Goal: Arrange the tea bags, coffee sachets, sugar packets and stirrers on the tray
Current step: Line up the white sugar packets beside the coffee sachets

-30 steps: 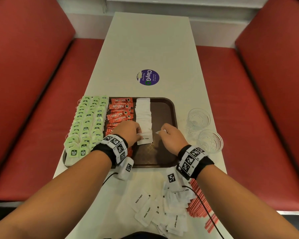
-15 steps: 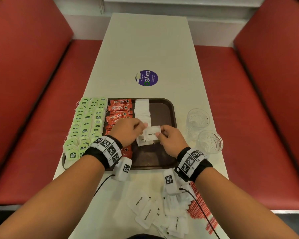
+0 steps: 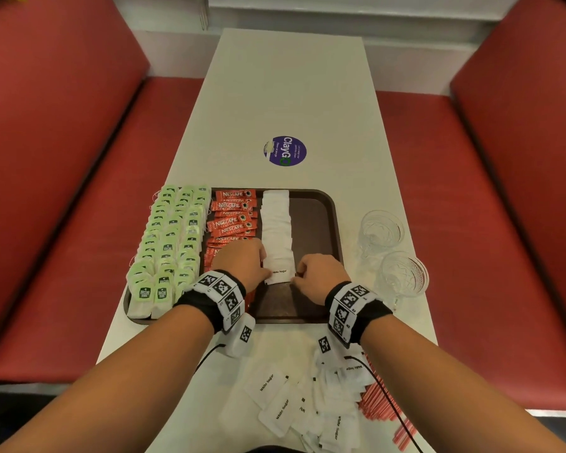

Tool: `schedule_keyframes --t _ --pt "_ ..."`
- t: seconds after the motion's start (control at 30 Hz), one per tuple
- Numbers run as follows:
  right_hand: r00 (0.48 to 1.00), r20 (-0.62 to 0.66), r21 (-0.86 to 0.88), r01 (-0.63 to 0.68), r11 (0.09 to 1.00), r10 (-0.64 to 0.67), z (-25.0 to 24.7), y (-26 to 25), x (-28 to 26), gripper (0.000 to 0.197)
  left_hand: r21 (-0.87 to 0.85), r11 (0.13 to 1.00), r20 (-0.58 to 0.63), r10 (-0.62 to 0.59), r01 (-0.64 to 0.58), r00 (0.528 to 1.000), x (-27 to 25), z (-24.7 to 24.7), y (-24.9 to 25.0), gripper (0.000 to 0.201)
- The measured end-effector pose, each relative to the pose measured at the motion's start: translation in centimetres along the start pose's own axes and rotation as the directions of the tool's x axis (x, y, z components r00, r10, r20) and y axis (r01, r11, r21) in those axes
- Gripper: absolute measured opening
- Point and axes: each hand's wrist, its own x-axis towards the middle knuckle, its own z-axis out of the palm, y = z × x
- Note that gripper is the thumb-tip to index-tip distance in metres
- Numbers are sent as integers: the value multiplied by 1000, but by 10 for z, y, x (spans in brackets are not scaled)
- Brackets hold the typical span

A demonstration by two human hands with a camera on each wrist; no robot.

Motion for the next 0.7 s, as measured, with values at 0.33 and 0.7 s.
schedule_keyframes --t 0.33,0.7 --pt "998 57 -97 9 995 -4 3 -14 11 27 132 991 -34 28 -24 999 -4 10 -2 58" --pt "999 -10 -60 -34 998 33 4 -18 16 36 102 993 -51 67 -62 996 9 10 -2 50"
